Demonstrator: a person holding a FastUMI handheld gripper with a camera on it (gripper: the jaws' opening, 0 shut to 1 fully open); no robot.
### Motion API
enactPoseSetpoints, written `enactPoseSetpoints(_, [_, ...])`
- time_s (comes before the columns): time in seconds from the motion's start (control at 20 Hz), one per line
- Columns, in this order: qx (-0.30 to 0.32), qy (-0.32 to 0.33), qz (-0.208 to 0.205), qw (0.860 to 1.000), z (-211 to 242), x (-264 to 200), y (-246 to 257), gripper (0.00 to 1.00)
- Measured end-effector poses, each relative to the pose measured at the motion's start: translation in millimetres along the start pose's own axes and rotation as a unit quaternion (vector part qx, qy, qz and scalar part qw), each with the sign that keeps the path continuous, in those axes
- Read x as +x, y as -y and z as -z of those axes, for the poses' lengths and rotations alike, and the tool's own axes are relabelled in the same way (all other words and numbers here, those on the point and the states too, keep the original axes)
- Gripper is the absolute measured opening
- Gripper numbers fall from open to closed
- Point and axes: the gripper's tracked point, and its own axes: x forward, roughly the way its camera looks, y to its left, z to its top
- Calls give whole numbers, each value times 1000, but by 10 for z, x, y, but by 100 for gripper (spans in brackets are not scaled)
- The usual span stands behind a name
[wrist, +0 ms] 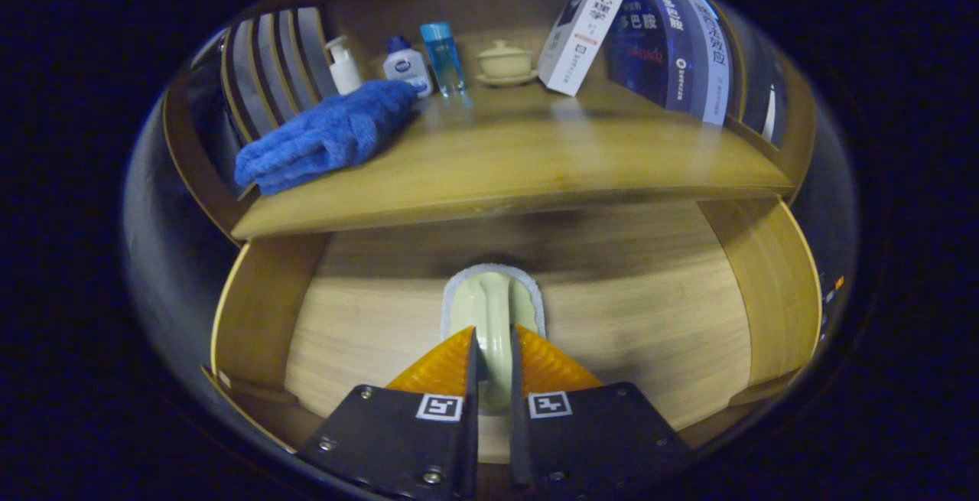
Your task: Pull open the drawer, take out the items inside it, and place them on the countertop above the cabinet.
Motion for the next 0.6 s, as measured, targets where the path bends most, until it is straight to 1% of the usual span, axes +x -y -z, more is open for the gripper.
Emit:
enactPoseSetpoints(0.1, [-13,8,12,1000,-43,-203,5,17])
enactPoseSetpoints(0.3, [-28,50,28,998,-248,-611,-19,17])
enactPoseSetpoints(0.45, [-32,75,46,996,-452,-812,-15,17])
enactPoseSetpoints(0.6, [-35,99,46,993,-696,-919,-63,17])
